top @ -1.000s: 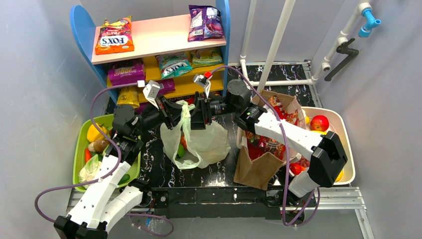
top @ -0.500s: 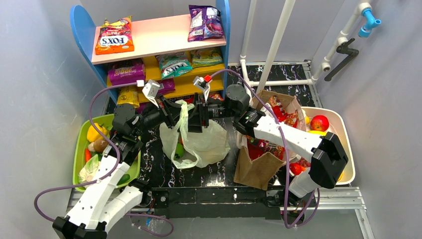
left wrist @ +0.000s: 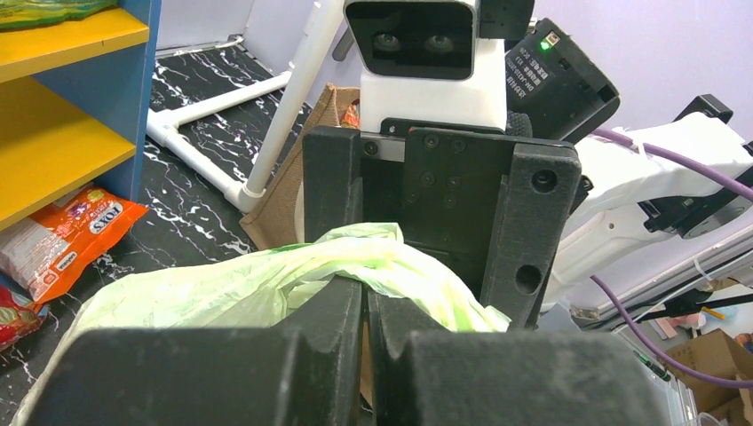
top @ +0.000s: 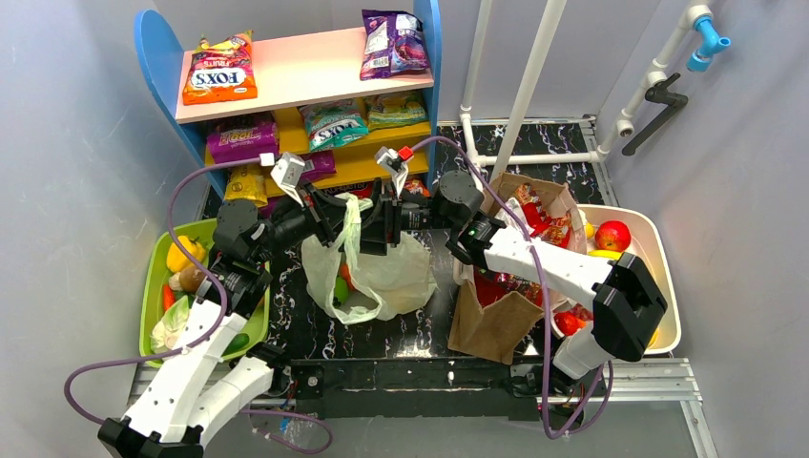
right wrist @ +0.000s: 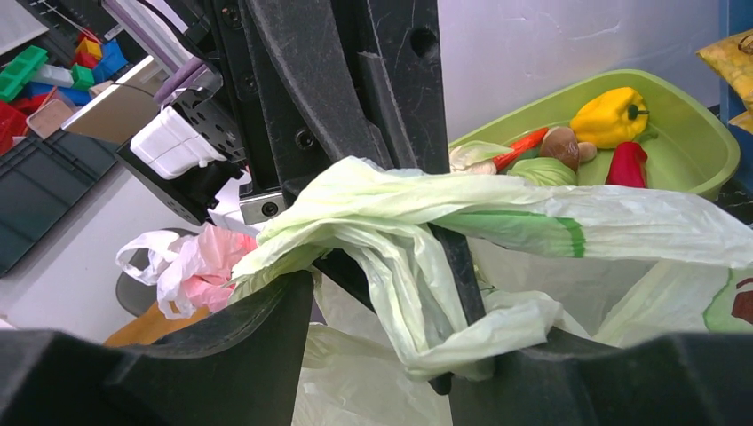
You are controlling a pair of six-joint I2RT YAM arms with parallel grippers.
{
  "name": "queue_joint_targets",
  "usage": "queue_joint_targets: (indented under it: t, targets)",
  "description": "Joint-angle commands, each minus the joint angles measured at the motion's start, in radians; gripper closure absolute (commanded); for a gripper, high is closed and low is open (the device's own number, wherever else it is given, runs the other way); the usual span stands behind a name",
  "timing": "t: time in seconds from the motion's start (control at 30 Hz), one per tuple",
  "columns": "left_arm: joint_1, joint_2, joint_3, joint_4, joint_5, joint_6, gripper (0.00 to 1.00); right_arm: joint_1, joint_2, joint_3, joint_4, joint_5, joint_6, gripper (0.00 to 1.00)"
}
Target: Place the food into the grocery bag and tie it
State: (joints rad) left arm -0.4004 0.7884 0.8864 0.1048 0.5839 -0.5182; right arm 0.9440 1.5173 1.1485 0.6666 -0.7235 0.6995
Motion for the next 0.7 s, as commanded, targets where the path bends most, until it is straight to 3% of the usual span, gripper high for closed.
queue_joint_targets:
  t: [0.0, 0.33, 0.53, 0.67]
  targets:
    - [0.015, 0.030, 0.031, -0.045, -0.164, 0.034, 1.00, 0.042, -0.066, 0.015, 0.213, -0.056, 0.044, 0.44]
    - [0.015, 0.044, 0.031, -0.054, -0.255, 0.037, 1.00, 0.046, -0.060, -0.004, 0.346, -0.075, 0.107, 0.45]
    - [0.015, 0.066, 0.055, -0.085, -0.319, 0.041, 1.00, 0.048, -0.057, -0.016, 0.393, -0.083, 0.131, 0.58]
    - [0.015, 0.075, 0.064, -0.098, -0.356, 0.046, 1.00, 0.049, -0.056, -0.028, 0.414, -0.108, 0.136, 0.59]
